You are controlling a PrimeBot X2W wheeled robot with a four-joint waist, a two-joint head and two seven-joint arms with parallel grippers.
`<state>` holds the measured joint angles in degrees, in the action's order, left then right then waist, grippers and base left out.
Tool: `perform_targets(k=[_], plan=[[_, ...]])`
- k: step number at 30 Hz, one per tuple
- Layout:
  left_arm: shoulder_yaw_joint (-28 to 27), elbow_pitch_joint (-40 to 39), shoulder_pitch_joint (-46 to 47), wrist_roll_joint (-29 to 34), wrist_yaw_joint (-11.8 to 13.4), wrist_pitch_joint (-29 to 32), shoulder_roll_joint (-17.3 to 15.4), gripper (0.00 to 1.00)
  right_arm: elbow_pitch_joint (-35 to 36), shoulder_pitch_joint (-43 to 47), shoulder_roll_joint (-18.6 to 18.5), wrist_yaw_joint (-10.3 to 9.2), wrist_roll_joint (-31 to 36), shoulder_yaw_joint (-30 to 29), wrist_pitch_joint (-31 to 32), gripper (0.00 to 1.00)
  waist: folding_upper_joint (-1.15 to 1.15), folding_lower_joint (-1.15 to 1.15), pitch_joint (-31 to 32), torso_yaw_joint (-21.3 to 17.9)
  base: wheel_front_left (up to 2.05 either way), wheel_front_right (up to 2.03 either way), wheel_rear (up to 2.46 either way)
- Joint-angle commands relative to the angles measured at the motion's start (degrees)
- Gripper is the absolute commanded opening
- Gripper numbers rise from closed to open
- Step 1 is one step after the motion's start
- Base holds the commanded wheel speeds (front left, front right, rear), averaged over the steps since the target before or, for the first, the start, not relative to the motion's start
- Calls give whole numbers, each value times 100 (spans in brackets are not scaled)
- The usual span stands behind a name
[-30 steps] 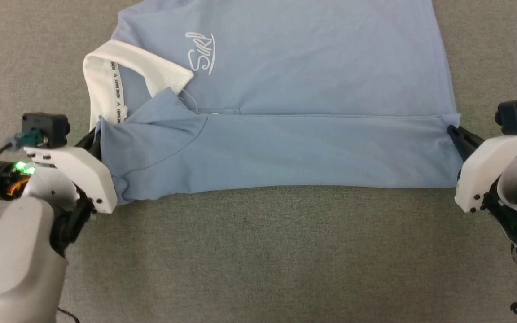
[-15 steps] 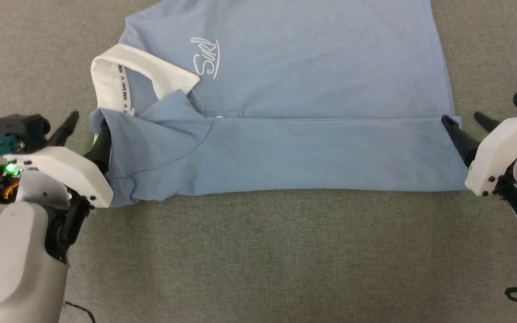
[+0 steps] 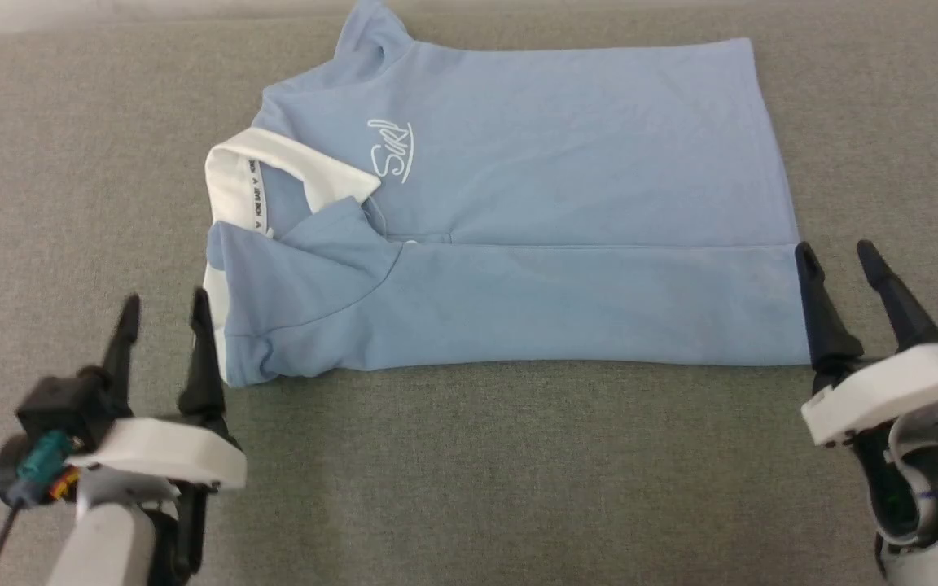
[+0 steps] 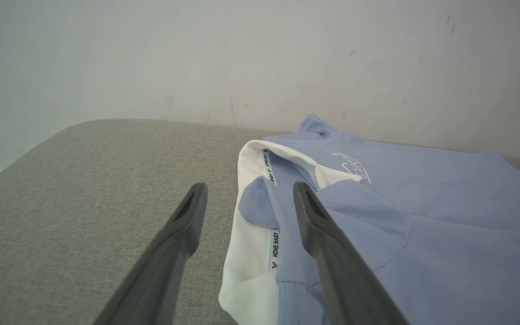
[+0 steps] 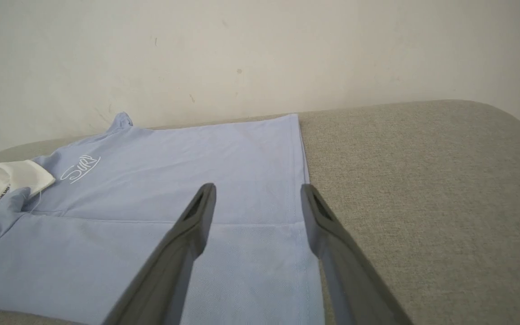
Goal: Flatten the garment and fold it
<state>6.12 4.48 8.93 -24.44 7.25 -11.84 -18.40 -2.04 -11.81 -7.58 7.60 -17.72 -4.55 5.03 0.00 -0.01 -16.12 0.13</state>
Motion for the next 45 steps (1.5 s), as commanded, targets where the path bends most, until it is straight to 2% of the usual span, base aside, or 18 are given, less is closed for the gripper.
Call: perform_targets(k=[1, 5, 11, 21, 24, 25, 26, 27, 28, 35, 43, 44, 45], plan=[[44, -46, -145, 44, 54, 14, 52, 100, 52, 118, 83, -11, 60, 0, -196, 100, 0, 1, 66, -42, 0, 0, 0], [149, -30, -370, 53, 127, 81, 136, 100, 42, 292, 258, -11, 150, 38, -649, 100, 0, 1, 84, -141, 0, 0, 0], [207, 300, -397, 40, 201, 360, 99, 100, -26, 351, 368, -11, 184, 147, -846, 100, 0, 1, 43, -328, 0, 0, 0], [-222, 699, -299, -556, 888, 1695, 239, 100, -114, 246, 429, -11, 212, 265, -844, 100, 0, 1, -66, -595, 0, 0, 0], [-261, 647, -289, -865, 902, 2245, 285, 100, -138, 240, 438, -11, 222, 305, -805, 100, 0, 1, -80, -630, 0, 0, 0], [-238, 601, -296, -947, 872, 2433, 276, 72, -144, 237, 441, -11, 226, 315, -789, 100, 0, 1, -82, -638, 0, 0, 0], [-213, 537, -307, -1031, 830, 2604, 269, 34, -148, 234, 443, -11, 231, 320, -774, 100, 0, 1, -86, -640, 0, 0, 0], [-189, 462, -318, -1097, 784, 2743, 252, 13, -155, 232, 444, -11, 237, 320, -752, 100, 0, 1, -87, -640, 0, 0, 0], [-173, 376, -327, -1124, 754, 2821, 222, 0, -158, 228, 446, -11, 253, 316, -732, 100, 0, 1, -88, -637, 0, 0, 0], [-164, -6, -377, -1099, 753, 2836, 129, 0, -401, -66, 457, -11, 605, 44, -332, 100, 0, 1, -129, -597, 0, 0, 0], [-79, -92, -357, -1072, 709, 2767, 138, 0, -1371, -782, 468, -11, 635, -283, 1731, 100, 0, 1, -189, -533, 0, 0, 0], [-79, -92, -357, -1072, 709, 2767, 138, 0, -1371, -782, 468, -11, 635, -283, 1731, 100, 0, 1, -189, -533, 0, 0, 0], [-67, -96, -354, -1067, 704, 2755, 142, 0, -1445, -856, 468, -11, 649, -299, 1999, 100, 0, 1, -202, -523, 0, 0, 0]])
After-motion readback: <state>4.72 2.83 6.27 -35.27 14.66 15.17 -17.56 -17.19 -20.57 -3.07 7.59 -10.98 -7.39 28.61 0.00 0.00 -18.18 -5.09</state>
